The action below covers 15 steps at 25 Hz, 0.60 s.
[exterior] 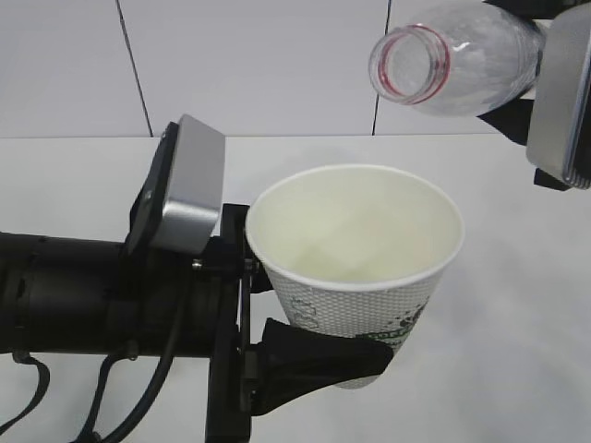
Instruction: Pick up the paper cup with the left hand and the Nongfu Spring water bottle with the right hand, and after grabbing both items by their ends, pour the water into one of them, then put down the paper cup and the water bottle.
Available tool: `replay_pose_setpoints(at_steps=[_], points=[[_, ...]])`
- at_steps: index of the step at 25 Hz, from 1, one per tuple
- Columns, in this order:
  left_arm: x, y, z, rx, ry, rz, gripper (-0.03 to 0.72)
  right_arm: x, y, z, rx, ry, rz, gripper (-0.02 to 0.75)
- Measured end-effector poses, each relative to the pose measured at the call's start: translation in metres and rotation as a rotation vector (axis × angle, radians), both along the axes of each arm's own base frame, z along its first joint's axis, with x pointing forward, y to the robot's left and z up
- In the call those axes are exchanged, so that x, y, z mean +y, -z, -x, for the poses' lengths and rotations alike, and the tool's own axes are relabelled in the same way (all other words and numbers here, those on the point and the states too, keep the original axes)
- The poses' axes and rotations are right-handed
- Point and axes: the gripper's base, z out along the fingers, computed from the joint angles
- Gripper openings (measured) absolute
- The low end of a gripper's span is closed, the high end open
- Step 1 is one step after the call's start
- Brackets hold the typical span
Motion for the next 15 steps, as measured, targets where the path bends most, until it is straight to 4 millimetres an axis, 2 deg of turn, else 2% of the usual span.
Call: replay_pose_setpoints(at_steps=[15], points=[[-0.0004,-0.0010,0.0031,-0.010,0.037,0.011,0.496,-0.0006,0.0002,-0.0004,-0.042,-0.007,0.058,0.440]])
